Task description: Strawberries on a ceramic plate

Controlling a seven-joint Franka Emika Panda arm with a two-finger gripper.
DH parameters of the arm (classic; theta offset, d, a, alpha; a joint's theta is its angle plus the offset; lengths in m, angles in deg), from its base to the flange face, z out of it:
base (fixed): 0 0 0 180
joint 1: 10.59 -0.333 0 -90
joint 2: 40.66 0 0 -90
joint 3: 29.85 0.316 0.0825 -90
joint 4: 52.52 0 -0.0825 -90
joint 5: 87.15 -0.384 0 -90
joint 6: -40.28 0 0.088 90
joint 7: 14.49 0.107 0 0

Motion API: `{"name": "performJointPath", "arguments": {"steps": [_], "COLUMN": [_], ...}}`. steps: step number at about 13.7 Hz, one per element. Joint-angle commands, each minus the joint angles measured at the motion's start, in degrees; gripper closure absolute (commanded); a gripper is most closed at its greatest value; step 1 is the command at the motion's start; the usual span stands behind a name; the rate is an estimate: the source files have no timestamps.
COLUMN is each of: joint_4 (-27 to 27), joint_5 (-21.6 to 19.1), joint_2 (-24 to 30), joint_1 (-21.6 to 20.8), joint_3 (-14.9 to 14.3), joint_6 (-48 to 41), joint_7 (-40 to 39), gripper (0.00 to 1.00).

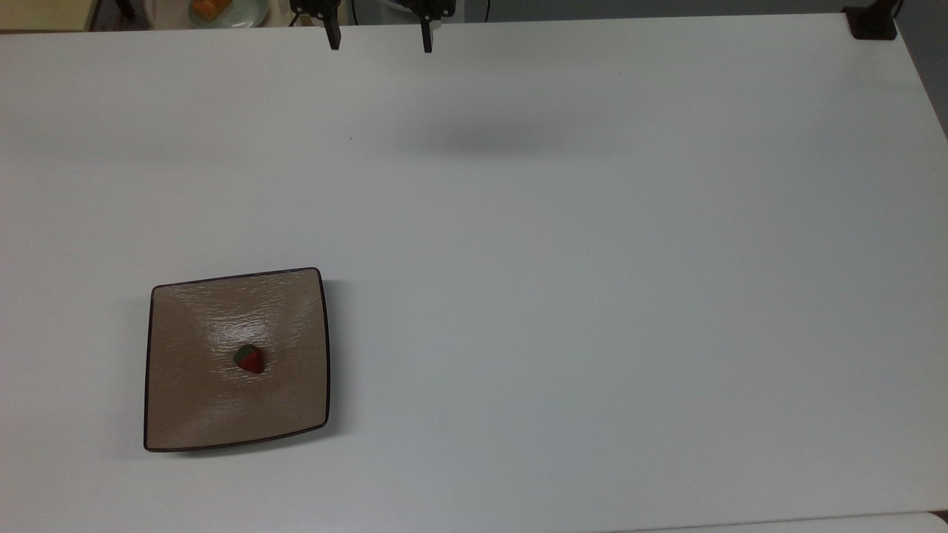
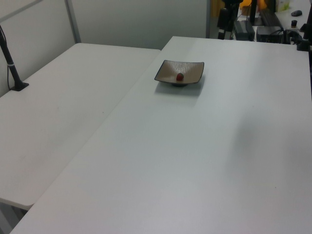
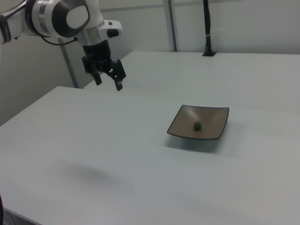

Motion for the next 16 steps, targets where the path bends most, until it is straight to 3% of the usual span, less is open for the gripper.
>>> {"name": "performJointPath", "arguments": {"steps": [1,3,4,5,16], "joint_4": [2.2,3.4,3.4,3.4,2.9], "joint_5": [0.9,0.9,0.7,0.4,-0.1], "joint_2": [2.0,2.8,2.9,2.8,2.4], "joint_1": [-1.5,-2.6,-4.6,-5.0,-4.9], "joint_3": [-0.9,-2.4,-5.1,-5.8,-6.1], "joint_6": [0.0,0.1,0.1,0.1,0.0], "joint_7": [-3.4,-5.4,-7.9,-8.9,-8.7], "gripper": [0.00,0.00,0.00,0.00,0.00]}}
